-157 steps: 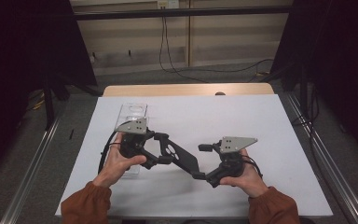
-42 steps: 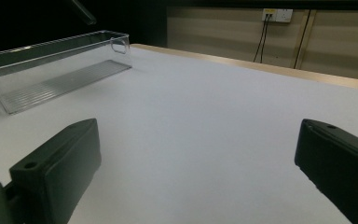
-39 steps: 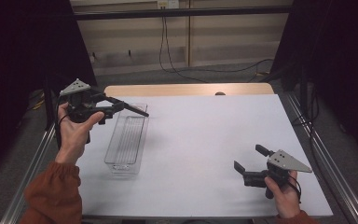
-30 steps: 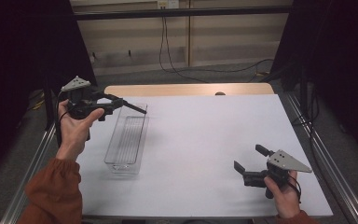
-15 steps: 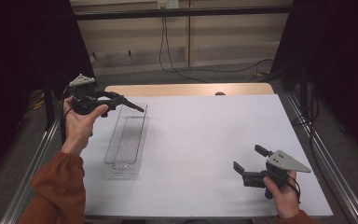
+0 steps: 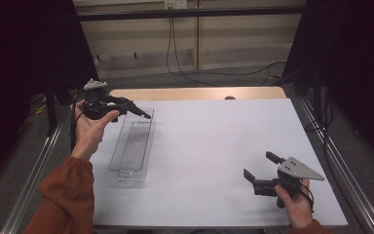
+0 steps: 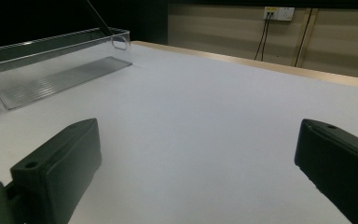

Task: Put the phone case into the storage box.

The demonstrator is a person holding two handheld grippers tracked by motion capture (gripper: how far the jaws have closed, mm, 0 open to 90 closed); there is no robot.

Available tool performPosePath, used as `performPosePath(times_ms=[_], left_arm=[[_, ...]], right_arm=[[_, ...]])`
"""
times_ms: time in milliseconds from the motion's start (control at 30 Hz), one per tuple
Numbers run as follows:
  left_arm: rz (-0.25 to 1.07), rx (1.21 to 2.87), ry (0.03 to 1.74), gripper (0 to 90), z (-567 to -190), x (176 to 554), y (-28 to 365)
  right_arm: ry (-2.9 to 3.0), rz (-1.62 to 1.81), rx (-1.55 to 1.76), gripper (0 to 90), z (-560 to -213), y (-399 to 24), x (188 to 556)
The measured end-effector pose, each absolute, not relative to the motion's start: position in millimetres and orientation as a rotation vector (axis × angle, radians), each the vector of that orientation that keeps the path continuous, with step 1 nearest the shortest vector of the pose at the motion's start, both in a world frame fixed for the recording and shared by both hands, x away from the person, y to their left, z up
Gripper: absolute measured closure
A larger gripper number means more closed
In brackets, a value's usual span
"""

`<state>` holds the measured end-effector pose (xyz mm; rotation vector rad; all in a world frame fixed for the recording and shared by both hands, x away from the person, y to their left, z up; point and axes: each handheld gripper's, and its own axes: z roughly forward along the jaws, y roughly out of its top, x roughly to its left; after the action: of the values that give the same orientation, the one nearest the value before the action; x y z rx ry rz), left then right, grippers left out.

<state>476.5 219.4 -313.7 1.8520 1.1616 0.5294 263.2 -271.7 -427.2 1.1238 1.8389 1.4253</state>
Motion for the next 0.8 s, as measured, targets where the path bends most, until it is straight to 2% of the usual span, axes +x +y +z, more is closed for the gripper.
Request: performPosePath(times_ms=[800], left_arm=[[0.565, 1.881, 1.265, 14.2, -331, 487, 203]], right_arm=[[1.847, 1.426, 1.118, 0.0, -429, -270, 263]])
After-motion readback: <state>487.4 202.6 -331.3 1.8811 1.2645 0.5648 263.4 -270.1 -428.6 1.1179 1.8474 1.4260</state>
